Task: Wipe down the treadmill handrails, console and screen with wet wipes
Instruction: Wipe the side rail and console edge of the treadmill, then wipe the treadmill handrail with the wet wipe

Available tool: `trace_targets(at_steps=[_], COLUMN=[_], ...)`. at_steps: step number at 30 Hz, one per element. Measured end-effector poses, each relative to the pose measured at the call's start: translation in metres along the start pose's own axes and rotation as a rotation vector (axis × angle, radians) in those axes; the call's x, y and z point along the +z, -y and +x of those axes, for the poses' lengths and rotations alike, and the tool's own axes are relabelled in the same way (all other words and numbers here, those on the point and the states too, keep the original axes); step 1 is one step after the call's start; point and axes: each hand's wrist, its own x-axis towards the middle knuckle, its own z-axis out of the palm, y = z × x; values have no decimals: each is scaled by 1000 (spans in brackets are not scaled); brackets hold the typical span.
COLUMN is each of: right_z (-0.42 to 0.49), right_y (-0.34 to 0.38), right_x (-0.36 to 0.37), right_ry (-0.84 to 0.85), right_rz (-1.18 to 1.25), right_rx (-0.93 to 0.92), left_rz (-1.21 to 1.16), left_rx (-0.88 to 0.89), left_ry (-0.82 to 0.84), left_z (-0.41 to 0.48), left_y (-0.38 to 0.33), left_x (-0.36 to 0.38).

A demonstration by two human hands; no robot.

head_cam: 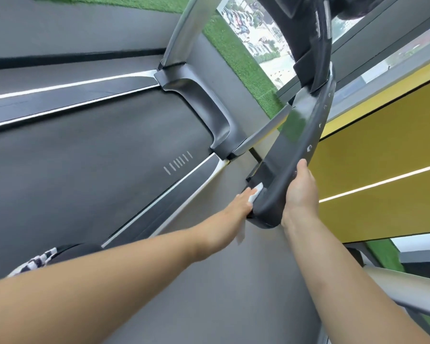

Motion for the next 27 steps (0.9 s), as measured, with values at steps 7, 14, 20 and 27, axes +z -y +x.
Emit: trace_targets(at_steps=[7,14,20,27], right_z=[1,-2,-29,-60], right_y=[-3,1,-4,-19], right_x=[3,6,-9,-36], right_ry=[-12,15,255,301], right_rz=[25,146,336,415], right_rx=[-12,-22,23,-59], left_rz=[-151,-390,-413,-293], left_rx=[-211,-246,-192,-253], left_ry=[-137,-265,-262,-528], left_z=[41,32,-2,-25], left_y=[8,5,-30,-68], left_x=[-3,7,26,45])
